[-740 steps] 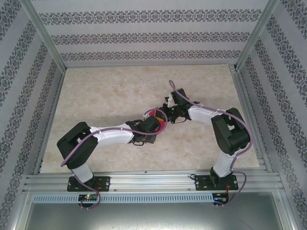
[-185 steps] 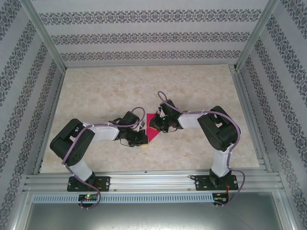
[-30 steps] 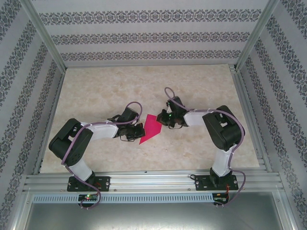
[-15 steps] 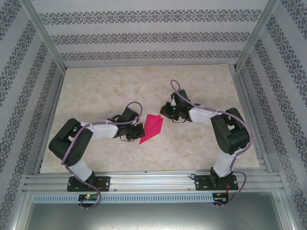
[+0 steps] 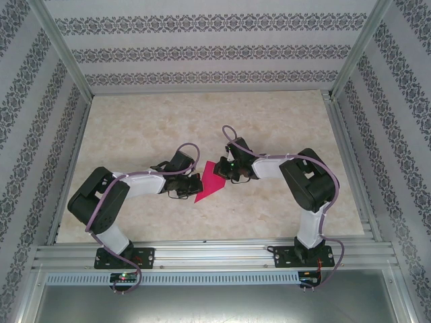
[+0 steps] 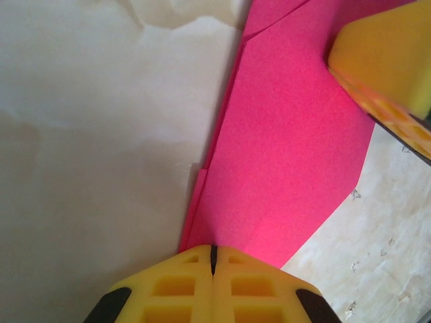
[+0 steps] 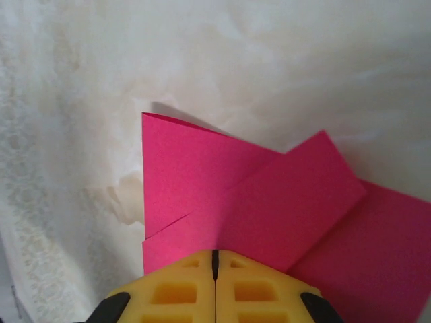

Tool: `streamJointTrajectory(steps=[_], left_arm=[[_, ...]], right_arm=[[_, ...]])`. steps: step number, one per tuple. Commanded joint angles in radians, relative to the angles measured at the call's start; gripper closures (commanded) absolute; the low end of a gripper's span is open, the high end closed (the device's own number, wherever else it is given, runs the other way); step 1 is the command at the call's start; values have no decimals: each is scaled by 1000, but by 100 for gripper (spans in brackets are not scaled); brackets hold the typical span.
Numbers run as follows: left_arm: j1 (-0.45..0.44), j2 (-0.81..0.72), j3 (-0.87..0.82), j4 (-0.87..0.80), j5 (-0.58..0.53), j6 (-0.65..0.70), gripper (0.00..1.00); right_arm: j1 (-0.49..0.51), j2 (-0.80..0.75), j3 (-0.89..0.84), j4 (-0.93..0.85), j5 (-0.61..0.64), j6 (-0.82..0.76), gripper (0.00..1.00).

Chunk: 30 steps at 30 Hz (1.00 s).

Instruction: Fold a paper plane with a square sheet of paper (pick it up from the middle)

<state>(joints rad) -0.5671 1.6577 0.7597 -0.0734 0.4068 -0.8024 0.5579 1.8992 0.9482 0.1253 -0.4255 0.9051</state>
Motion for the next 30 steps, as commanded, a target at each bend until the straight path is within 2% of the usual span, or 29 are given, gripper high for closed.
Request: streamJointTrajectory(steps=[1, 8, 12, 15, 21, 27, 30], left_arm=[[12, 4, -23, -201, -25, 41, 98], [28, -98, 150, -332, 41, 76, 88], [57, -42, 163, -204, 230, -15, 87], [59, 8, 122, -35, 284, -125, 84], [60, 115, 59, 215, 310, -247, 80], [61, 123, 19, 105, 209, -201, 81], [62, 99, -24, 68, 196, -181, 81]], right_arm=[[-10, 32, -31, -8, 39, -11, 94], [-7, 33, -56, -20, 54, -22, 95], [-5, 41, -51, -20, 52, -14, 95], [0, 48, -49, -19, 51, -8, 95], [5, 55, -56, -20, 53, 3, 95], [7, 46, -66, -26, 54, 1, 95], [7, 41, -66, -35, 62, -3, 95]])
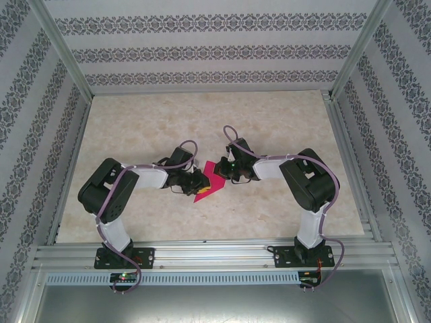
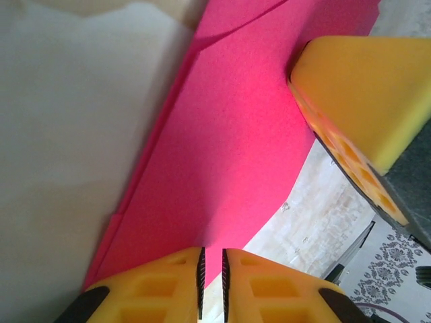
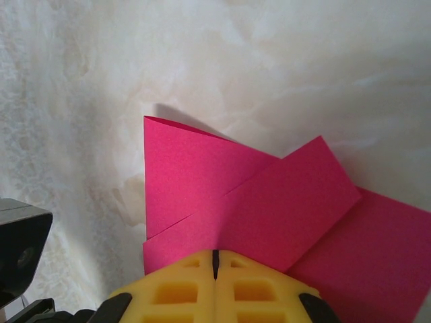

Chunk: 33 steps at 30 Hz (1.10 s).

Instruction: Fold a paper plane with a square sheet of paper (pick it up from the middle)

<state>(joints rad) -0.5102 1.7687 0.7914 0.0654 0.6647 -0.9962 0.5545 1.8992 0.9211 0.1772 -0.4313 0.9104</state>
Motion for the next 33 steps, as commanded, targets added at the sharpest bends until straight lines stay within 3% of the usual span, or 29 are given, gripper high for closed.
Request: streamJointTrajectory(steps=[1, 8, 20, 26, 33], left_arm=[[5, -18, -66, -83, -58, 20, 82], [5, -67, -123, -136, -28, 69, 82], [5, -135, -86, -450, -61, 256, 83], [5, -172, -78, -530, -107, 289, 84], [4, -292, -62, -513, -157, 255, 83]], right_arm=[[10, 43, -39, -89, 68, -8, 95], [10, 49, -34, -102, 76, -11, 95], [11, 52, -23, -137, 89, -12, 95], [10, 53, -19, -139, 88, -8, 95], [13, 52, -16, -138, 86, -5, 95]])
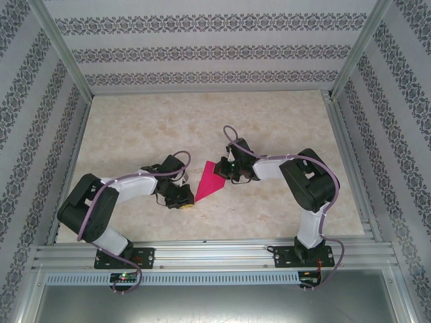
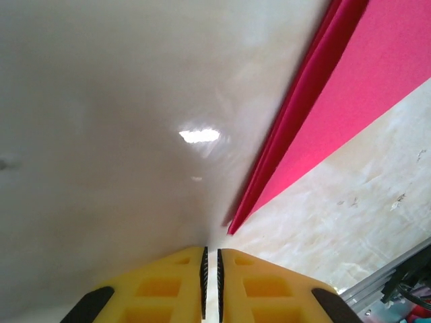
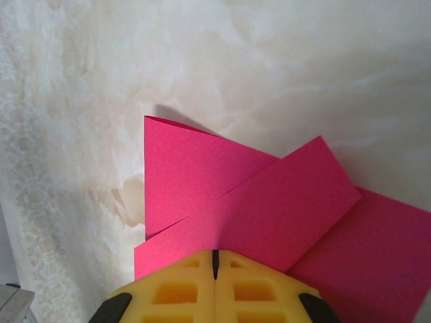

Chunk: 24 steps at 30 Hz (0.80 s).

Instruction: Fold a paper plane with a square sheet of paper (pick it up from the middle)

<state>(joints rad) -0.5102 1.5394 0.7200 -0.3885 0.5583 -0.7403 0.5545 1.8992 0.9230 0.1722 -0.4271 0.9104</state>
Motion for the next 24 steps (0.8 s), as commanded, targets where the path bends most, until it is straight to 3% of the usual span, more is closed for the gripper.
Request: streamJointTrajectory(steps=[1, 5, 13, 20, 24], left_arm=[[5, -78, 11, -37, -53, -10, 82], [5, -66, 49, 49, -36, -20, 79], [4, 111, 127, 177, 34, -21, 78], [4, 187, 106, 97, -58, -7, 91], [4, 197, 72, 110, -59, -2, 93]], right_arm=[[13, 52, -19, -131, 80, -5, 95], [15, 54, -13, -120, 67, 0, 94], [15, 38, 11, -126, 58, 7, 92], [15, -11, 70, -142, 26, -14, 89], [26, -48, 98, -148, -3, -33, 89]])
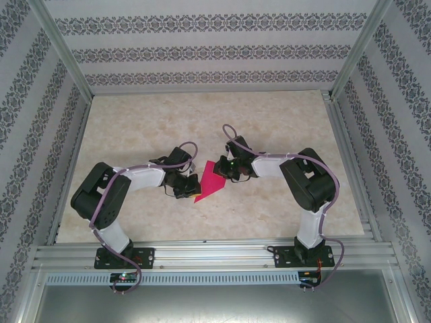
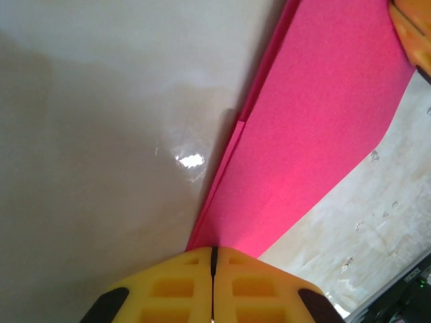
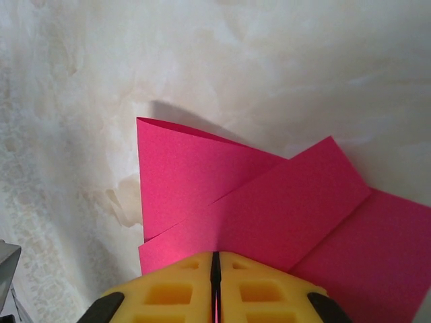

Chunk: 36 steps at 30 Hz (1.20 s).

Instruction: Fold a paper plane with a square sheet of paper (pick it up from the middle)

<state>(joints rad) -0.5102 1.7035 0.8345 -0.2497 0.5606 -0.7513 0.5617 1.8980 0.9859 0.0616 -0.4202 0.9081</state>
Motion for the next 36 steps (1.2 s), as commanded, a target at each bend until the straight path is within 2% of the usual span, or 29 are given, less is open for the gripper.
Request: streamJointTrajectory(steps=[1, 12, 17, 24, 31, 36], left_arm=[[4, 35, -43, -31, -61, 11, 93], [4, 31, -29, -52, -86, 20, 94], [4, 28, -29, -58, -94, 22, 95], [4, 24, -41, -78, -112, 35, 96], [4, 26, -51, -71, -100, 38, 96], [3, 28, -54, -60, -76, 38, 96]], right_arm=[[25, -53, 40, -41, -12, -33, 90], [140, -24, -28, 68, 46, 70, 94], [145, 1, -72, 99, 83, 87, 94], [50, 9, -70, 87, 120, 31, 93], [-78, 38, -28, 93, 88, -24, 92], [-125, 43, -1, 90, 73, -44, 91]])
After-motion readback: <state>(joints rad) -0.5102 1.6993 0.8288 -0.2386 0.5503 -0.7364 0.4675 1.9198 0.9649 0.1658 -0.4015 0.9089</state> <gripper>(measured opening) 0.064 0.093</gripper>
